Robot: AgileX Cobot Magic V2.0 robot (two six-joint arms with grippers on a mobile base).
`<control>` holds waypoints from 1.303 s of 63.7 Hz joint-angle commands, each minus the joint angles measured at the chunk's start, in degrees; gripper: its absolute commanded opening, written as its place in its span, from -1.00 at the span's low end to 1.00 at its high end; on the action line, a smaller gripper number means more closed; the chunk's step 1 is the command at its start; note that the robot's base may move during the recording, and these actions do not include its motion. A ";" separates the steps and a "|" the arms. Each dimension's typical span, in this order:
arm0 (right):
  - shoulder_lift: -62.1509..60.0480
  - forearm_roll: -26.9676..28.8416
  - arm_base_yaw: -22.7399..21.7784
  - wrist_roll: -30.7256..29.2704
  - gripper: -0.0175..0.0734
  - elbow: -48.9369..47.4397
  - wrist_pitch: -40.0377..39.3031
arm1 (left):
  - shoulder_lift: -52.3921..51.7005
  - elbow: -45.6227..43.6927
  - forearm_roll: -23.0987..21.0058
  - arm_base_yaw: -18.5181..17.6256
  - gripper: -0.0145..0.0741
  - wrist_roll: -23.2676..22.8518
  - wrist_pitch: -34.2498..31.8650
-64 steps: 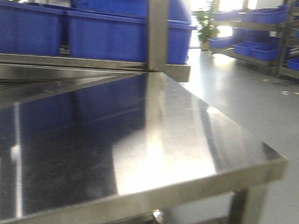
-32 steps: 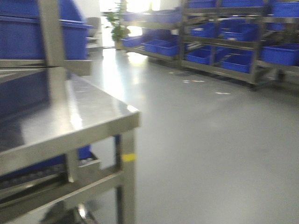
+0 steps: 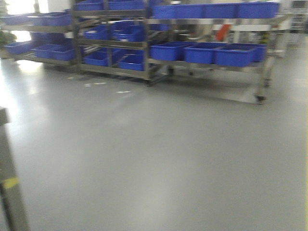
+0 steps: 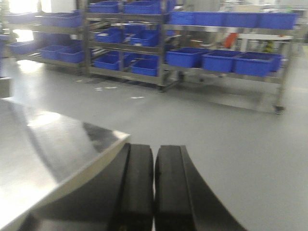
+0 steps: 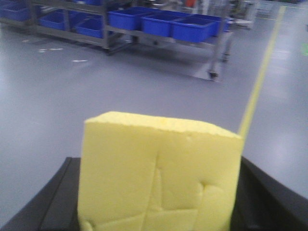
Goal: Place yellow foam block on left shelf second layer
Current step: 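Drive the base to the blue-bin shelf holding the cube in the right gripper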
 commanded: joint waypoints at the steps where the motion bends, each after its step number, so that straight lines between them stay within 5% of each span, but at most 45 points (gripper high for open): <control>1: -0.32 -0.90 -0.33 -0.44 0.11 -1.65 -5.20 | -0.65 1.58 -0.42 0.02 -0.36 -0.22 -4.84; 83: -0.32 -0.90 -0.39 -0.44 0.11 -1.65 -5.20 | -0.65 1.58 -0.42 0.02 -0.36 -0.22 -4.84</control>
